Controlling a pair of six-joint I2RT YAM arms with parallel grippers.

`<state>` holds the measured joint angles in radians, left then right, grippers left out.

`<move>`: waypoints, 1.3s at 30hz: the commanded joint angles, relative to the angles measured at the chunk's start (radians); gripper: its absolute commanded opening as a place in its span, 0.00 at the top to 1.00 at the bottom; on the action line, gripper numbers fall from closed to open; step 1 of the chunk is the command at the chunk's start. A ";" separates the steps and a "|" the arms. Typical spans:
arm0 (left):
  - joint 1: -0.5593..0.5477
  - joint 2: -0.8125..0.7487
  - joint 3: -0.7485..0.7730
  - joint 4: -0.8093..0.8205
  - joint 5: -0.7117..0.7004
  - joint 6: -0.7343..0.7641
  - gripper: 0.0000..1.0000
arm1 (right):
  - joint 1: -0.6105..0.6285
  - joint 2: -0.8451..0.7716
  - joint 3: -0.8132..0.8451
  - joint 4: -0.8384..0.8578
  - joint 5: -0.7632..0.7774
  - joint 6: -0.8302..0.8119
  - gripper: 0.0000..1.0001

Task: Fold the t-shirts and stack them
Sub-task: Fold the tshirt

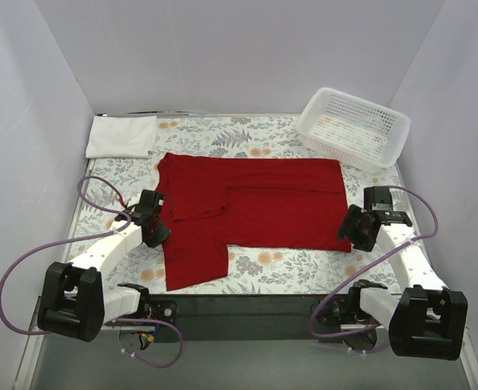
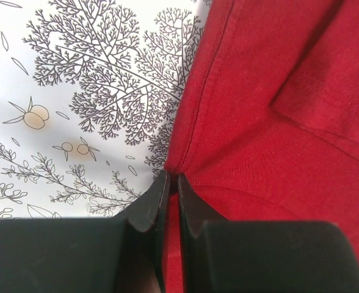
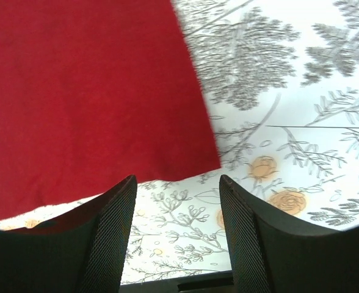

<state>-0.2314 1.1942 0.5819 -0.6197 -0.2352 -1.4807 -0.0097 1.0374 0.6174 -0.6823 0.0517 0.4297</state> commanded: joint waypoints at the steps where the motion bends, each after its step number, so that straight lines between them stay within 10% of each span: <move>1: -0.005 -0.036 -0.007 0.001 -0.006 0.011 1.00 | -0.091 0.016 -0.007 -0.013 -0.077 0.009 0.38; 26: -0.008 -0.039 -0.005 0.012 0.019 0.022 1.00 | -0.173 0.108 -0.096 0.101 -0.105 0.052 0.51; 39: -0.009 -0.084 0.042 -0.061 -0.022 0.010 1.00 | -0.199 0.072 -0.044 0.037 -0.176 -0.002 0.98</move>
<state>-0.2352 1.1530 0.5846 -0.6331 -0.2272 -1.4696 -0.1993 1.1355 0.5327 -0.6037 -0.0856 0.4614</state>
